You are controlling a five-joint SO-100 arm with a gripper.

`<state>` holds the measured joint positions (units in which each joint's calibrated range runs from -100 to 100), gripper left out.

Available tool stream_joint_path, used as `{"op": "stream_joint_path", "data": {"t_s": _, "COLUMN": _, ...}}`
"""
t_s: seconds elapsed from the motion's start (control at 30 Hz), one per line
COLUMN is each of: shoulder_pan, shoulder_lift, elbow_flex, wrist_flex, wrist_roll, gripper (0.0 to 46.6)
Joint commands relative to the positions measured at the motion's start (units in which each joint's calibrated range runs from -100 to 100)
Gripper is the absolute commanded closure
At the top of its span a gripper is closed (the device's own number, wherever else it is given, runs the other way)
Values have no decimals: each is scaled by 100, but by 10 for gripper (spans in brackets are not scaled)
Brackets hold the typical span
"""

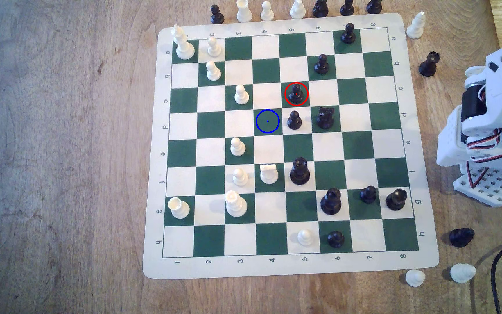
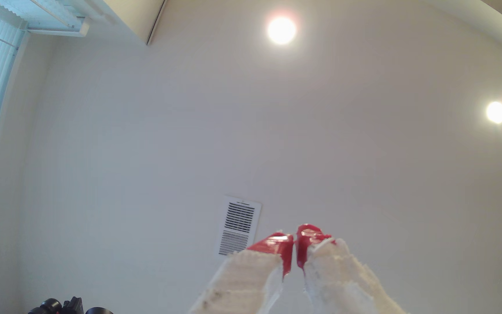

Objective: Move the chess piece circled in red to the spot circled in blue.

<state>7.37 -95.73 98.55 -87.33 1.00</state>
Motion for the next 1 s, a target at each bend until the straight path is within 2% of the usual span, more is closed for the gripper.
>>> {"op": "stream_joint_path", "data": {"t_s": 0.0, "shoulder_pan": -37, "shoulder_lift": -3, "elbow_flex": 136, "wrist_flex": -948, "wrist_roll": 29, "gripper": 464}}
{"op": "stream_joint_path", "data": {"t_s": 0.1, "shoulder_pan": 64, "shoulder_lift": -3, "elbow_flex": 0, "wrist_flex": 60, "wrist_roll": 29, "gripper": 464}}
{"op": "stream_joint_path", "data": {"t_s": 0.23, "shoulder_pan": 471, "shoulder_lift": -3, "elbow_flex": -590, "wrist_flex": 1976, "wrist_roll": 29, "gripper": 464}}
{"op": "stream_joint_path", "data": {"t_s": 0.27, "shoulder_pan": 627, "shoulder_lift": -3, "elbow_flex": -889, "wrist_flex": 2967, "wrist_roll": 29, "gripper": 464}}
{"op": "stream_joint_path", "data": {"t_s": 0.53, "shoulder_pan": 1167, "shoulder_lift": -3, "elbow_flex": -2004, "wrist_flex": 6718, "wrist_roll": 20, "gripper": 464}}
{"op": "stream_joint_path", "data": {"t_s": 0.57, "shoulder_pan": 1206, "shoulder_lift": -3, "elbow_flex": -2240, "wrist_flex": 7775, "wrist_roll": -15, "gripper": 464}}
{"op": "stream_joint_path", "data": {"t_s": 0.63, "shoulder_pan": 1300, "shoulder_lift": -11, "elbow_flex": -2303, "wrist_flex": 8266, "wrist_roll": 10, "gripper": 448}}
{"op": "stream_joint_path", "data": {"t_s": 0.67, "shoulder_pan": 1347, "shoulder_lift": -11, "elbow_flex": -2340, "wrist_flex": 8471, "wrist_roll": 15, "gripper": 464}}
{"op": "stream_joint_path", "data": {"t_s": 0.73, "shoulder_pan": 1519, "shoulder_lift": 40, "elbow_flex": -2530, "wrist_flex": 9413, "wrist_roll": 10, "gripper": 464}}
{"op": "stream_joint_path", "data": {"t_s": 0.83, "shoulder_pan": 1496, "shoulder_lift": 201, "elbow_flex": -2584, "wrist_flex": 9855, "wrist_roll": -10, "gripper": 464}}
{"op": "stream_joint_path", "data": {"t_s": 0.9, "shoulder_pan": 1488, "shoulder_lift": 379, "elbow_flex": -2865, "wrist_flex": 10797, "wrist_roll": -5, "gripper": 464}}
{"op": "stream_joint_path", "data": {"t_s": 0.97, "shoulder_pan": 1417, "shoulder_lift": 702, "elbow_flex": -3319, "wrist_flex": 11673, "wrist_roll": -147, "gripper": 464}}
